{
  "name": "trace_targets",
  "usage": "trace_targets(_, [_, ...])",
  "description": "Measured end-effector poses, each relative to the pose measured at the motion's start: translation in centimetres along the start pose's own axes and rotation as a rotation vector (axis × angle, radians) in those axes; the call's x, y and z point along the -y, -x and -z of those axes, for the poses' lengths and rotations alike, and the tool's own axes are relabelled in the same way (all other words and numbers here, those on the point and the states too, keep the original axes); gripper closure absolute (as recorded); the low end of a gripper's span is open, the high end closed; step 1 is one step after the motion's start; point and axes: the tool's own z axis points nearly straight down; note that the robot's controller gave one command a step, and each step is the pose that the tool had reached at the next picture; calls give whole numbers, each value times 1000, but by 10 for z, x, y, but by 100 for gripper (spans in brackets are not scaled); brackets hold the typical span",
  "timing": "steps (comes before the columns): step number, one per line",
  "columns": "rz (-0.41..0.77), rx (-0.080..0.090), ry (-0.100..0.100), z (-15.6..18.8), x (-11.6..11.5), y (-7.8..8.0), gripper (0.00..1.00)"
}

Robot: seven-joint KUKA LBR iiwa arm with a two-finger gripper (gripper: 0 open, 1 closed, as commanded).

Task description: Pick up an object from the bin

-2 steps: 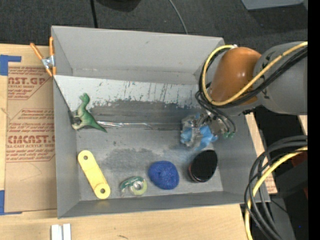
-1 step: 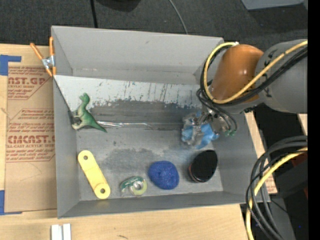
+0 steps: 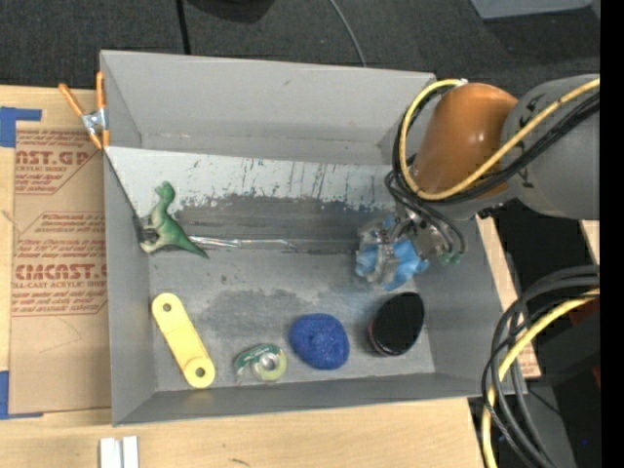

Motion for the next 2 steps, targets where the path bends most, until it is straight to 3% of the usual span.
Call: trace_targets(2, [0, 3, -1, 28, 0, 1, 100])
